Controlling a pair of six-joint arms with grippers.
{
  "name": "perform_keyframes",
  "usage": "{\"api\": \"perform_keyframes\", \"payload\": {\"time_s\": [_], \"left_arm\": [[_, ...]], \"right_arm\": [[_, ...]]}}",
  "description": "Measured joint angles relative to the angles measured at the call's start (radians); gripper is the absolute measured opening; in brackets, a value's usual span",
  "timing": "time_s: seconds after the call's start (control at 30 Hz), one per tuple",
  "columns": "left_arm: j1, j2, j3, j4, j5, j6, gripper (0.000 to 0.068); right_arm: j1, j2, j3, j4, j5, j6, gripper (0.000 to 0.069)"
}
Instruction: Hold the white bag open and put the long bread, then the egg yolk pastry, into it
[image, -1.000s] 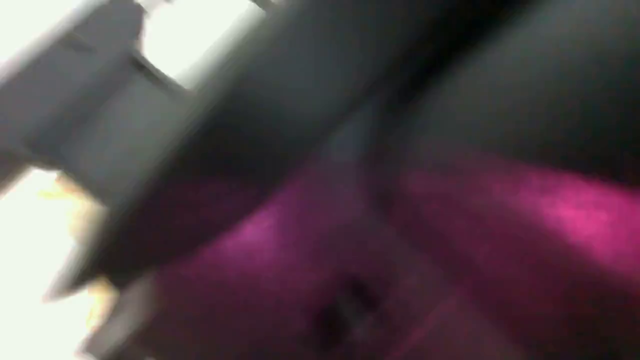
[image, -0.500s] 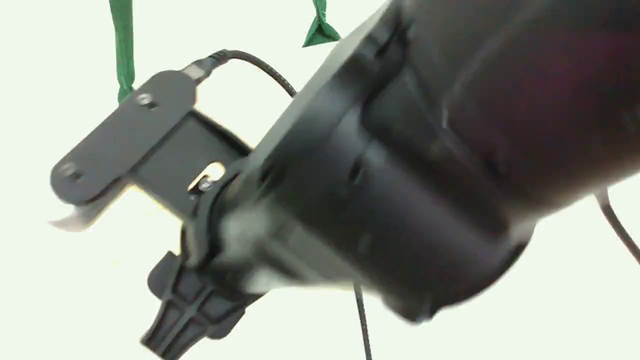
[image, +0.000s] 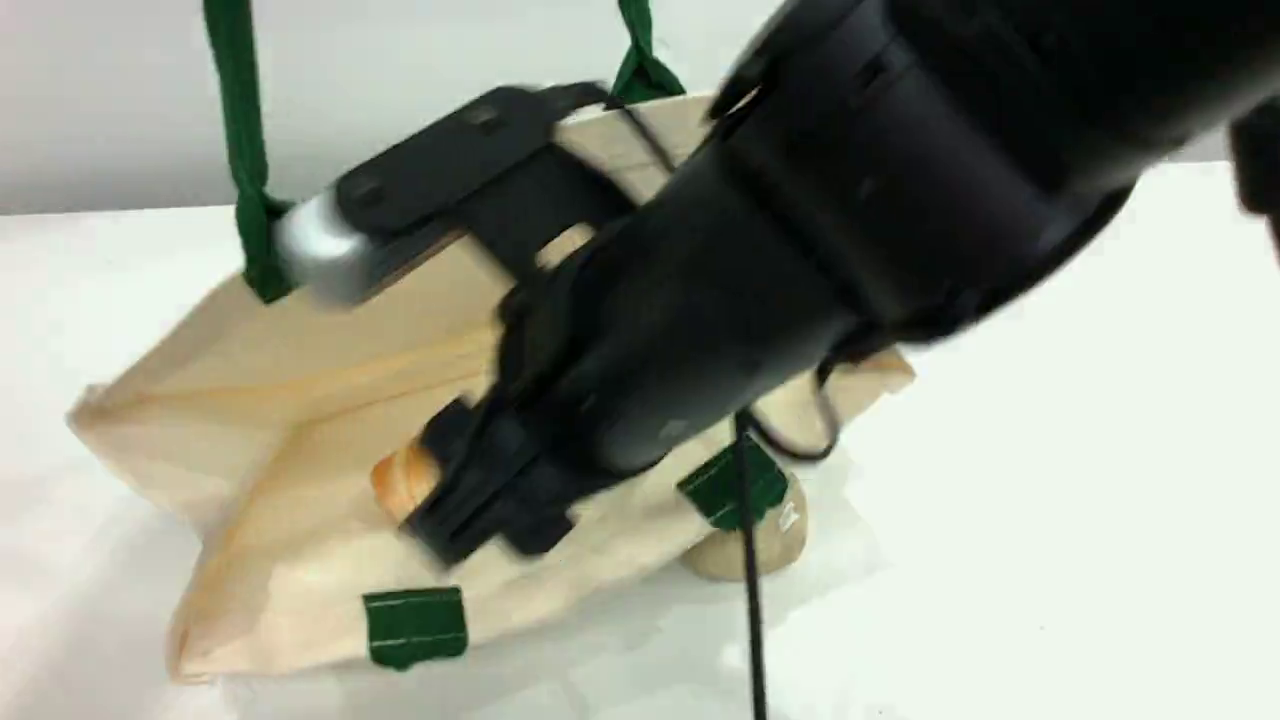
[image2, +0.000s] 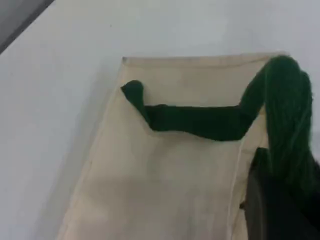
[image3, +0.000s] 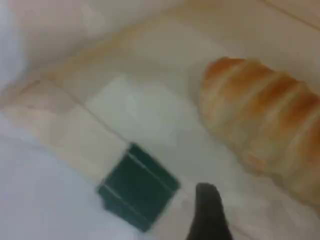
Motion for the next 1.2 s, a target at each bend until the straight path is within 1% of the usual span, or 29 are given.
{"api": "perform_keyframes", "payload": {"time_s": [0.17,0.27,0.53,0.67,0.77,0.97,1.1,1.2], "left_arm": [[0.001,0.0,0.0,0.006,0.0,-0.003,0.0085],[0.001,0.0,0.0,0.014,0.0,-0.025,0.0085],[0.001,0.0,0.0,0.109,0.0,-0.102,0.0085],[0.001,0.0,0.0,0.116,0.0,-0.114,0.0085],[0.001,0.0,0.0,0.122,-0.002,-0.144,0.0085],[0.002,0.001,-0.011,0.168,-0.016,-0.197,0.0085],[0.003,0.002,-0.049,0.196,-0.022,-0.24,0.0085],[0.003,0.002,-0.082,0.196,-0.022,-0.256,0.0085]], "right_arm": [[-0.052,0.0,0.0,0.002,0.046,0.0,0.0444],[-0.077,0.0,0.0,0.002,0.068,0.0,0.0444],[-0.158,0.0,0.0,0.003,0.109,0.0,0.0444],[-0.196,0.0,0.0,0.003,0.136,0.0,0.0444],[-0.209,0.0,0.0,0.003,0.138,0.0,0.0444],[-0.224,0.0,0.0,0.003,0.13,0.0,0.0444],[-0.245,0.0,0.002,0.014,0.102,0.0,0.0444],[-0.246,0.0,0.003,0.021,0.069,0.0,0.0444]]}}
